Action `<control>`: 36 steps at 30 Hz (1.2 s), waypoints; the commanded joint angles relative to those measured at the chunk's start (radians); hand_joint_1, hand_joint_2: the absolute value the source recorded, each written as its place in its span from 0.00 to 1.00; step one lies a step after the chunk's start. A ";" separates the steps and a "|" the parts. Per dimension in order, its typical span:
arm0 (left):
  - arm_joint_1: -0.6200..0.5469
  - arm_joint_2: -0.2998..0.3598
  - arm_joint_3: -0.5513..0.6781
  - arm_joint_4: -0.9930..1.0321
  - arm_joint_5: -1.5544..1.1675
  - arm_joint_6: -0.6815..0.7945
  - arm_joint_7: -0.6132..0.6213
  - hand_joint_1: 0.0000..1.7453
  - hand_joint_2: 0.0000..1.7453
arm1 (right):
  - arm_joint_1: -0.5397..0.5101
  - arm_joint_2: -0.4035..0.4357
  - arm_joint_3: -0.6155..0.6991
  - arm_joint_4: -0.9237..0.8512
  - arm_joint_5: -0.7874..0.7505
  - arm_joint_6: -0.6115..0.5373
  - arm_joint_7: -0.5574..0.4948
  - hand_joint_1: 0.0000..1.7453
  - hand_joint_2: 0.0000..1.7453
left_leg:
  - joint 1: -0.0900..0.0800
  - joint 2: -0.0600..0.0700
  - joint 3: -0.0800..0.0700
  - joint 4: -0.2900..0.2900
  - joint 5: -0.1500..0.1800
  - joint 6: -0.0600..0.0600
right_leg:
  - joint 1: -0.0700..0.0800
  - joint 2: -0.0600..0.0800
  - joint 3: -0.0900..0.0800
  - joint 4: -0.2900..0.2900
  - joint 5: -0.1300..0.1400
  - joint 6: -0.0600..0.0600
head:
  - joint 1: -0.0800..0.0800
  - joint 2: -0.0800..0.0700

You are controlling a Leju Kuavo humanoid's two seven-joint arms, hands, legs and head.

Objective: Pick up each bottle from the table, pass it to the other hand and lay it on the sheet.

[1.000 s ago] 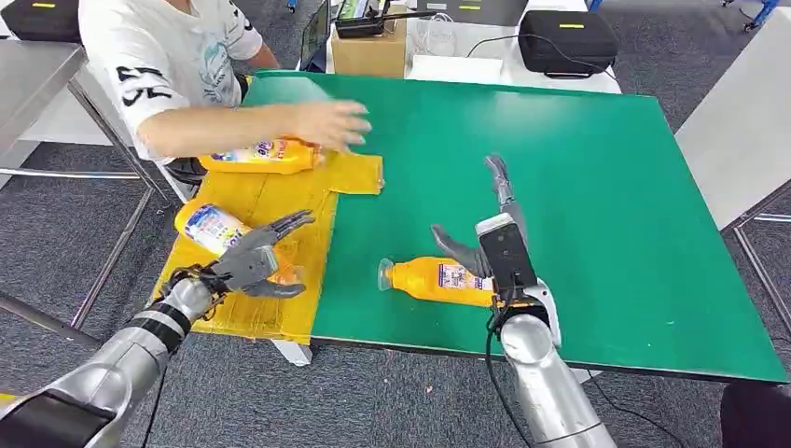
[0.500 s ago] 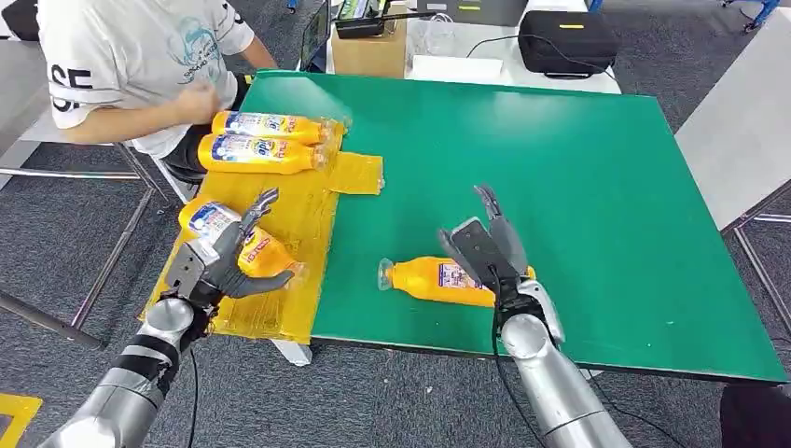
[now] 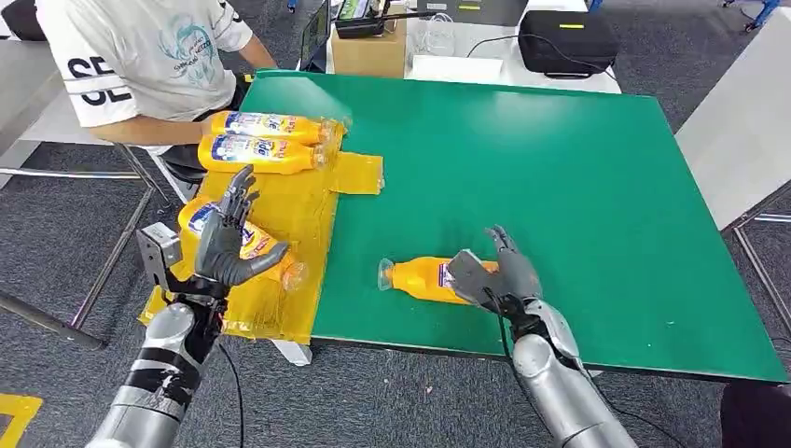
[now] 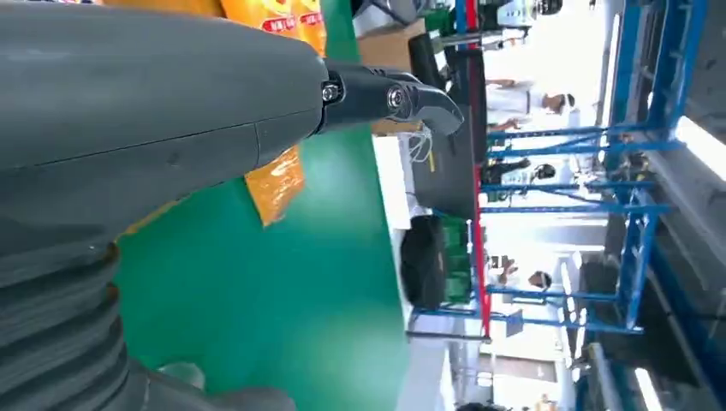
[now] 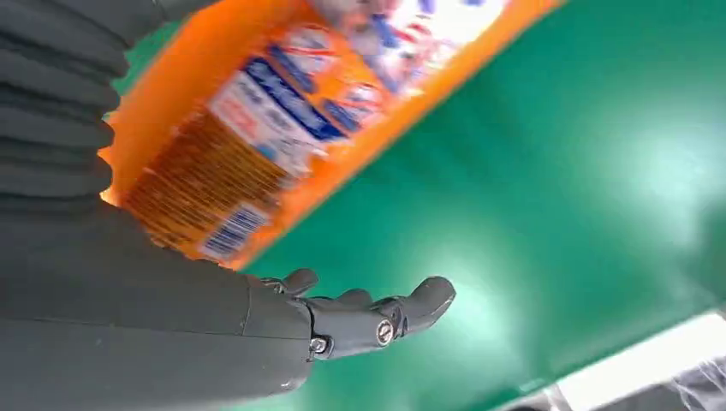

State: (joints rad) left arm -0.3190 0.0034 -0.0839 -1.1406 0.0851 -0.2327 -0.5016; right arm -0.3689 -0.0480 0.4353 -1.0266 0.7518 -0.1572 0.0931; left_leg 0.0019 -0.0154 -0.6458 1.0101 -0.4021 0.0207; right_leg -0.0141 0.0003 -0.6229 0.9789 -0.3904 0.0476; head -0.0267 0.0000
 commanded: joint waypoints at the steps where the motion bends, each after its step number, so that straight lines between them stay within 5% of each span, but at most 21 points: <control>1: -0.036 -0.030 0.022 0.030 0.010 0.009 0.010 0.00 1.00 | -0.016 -0.045 0.025 0.072 0.049 0.048 0.030 0.00 1.00 | 0.001 0.001 0.006 0.000 -0.002 -0.001 | 0.001 0.000 0.006 0.000 -0.002 -0.002 | 0.000 0.000; 5: -0.046 -0.033 0.021 0.049 0.021 0.005 0.009 0.00 1.00 | -0.023 -0.083 0.048 0.085 0.080 0.121 0.040 0.00 1.00 | 0.001 -0.001 0.005 -0.001 -0.001 -0.001 | 0.001 -0.002 0.005 -0.001 -0.002 -0.001 | 0.000 0.000; 10: -0.095 -0.033 0.009 0.126 0.039 -0.045 -0.007 0.00 1.00 | -0.163 -0.162 0.157 0.227 0.060 0.354 -0.032 0.00 1.00 | 0.000 0.000 0.006 0.000 -0.001 0.000 | 0.000 -0.002 0.007 -0.001 -0.002 -0.001 | 0.000 0.000; 11: -0.102 -0.034 0.008 0.138 0.041 -0.048 -0.012 0.00 1.00 | -0.183 -0.167 0.169 0.248 0.054 0.363 -0.045 0.09 1.00 | 0.000 0.000 0.005 0.000 0.000 0.000 | 0.000 -0.001 0.006 -0.001 -0.001 -0.001 | 0.000 0.000; 12: -0.120 -0.034 0.003 0.169 0.058 -0.082 -0.010 0.00 1.00 | -0.251 -0.182 0.221 0.303 0.045 0.432 -0.081 0.39 1.00 | 0.000 -0.001 0.005 0.000 0.000 0.000 | 0.000 -0.002 0.005 -0.001 -0.001 -0.001 | 0.000 0.000; 13: -0.130 -0.036 0.001 0.185 0.056 -0.081 -0.015 0.00 1.00 | -0.277 -0.187 0.230 0.322 0.033 0.441 -0.091 0.39 1.00 | 0.000 -0.001 0.006 0.000 -0.001 0.000 | 0.000 -0.002 0.007 0.000 -0.001 -0.001 | 0.000 0.000; 14: -0.136 -0.036 -0.001 0.196 0.055 -0.080 -0.020 0.00 1.00 | -0.292 -0.188 0.239 0.335 0.026 0.443 -0.097 0.83 1.00 | -0.001 0.000 0.006 0.000 0.000 0.000 | -0.001 0.000 0.007 0.000 0.000 -0.001 | 0.000 0.000; 17: -0.171 -0.042 -0.010 0.250 0.070 -0.109 -0.026 0.00 1.00 | -0.411 -0.194 0.316 0.418 -0.006 0.546 -0.155 1.00 1.00 | -0.001 0.000 0.005 0.000 0.000 0.000 | -0.001 -0.001 0.006 0.000 0.001 0.000 | 0.000 0.000; 19: -0.204 -0.045 -0.029 0.295 0.067 -0.126 -0.040 0.00 1.00 | -0.535 -0.189 0.401 0.499 -0.024 0.669 -0.199 1.00 1.00 | -0.001 0.001 0.006 0.001 0.000 0.000 | -0.001 0.000 0.006 0.002 0.000 -0.001 | 0.000 0.000; 24: -0.239 -0.051 -0.047 0.333 0.079 -0.142 -0.050 0.00 1.00 | -0.668 -0.181 0.533 0.556 -0.019 0.753 -0.233 1.00 1.00 | -0.002 0.001 0.004 0.001 0.002 0.001 | -0.002 0.000 0.004 0.002 0.001 0.001 | 0.000 0.000; 36: -0.237 -0.049 -0.044 0.339 0.095 -0.122 -0.042 0.00 1.00 | -0.684 -0.160 0.570 0.560 -0.120 0.737 -0.207 1.00 1.00 | -0.001 0.001 0.005 0.001 0.001 0.001 | -0.001 0.000 0.005 0.001 0.001 0.001 | 0.000 0.000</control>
State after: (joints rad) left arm -0.4999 -0.0454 -0.1114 -0.8991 0.1614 -0.3742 -0.5524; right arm -0.9670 -0.2331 0.8900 -0.5638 0.7317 0.5924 -0.1381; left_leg 0.0012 -0.0157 -0.6434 1.0107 -0.3998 0.0227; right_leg -0.0150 0.0002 -0.6198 0.9791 -0.3881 0.0499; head -0.0267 0.0000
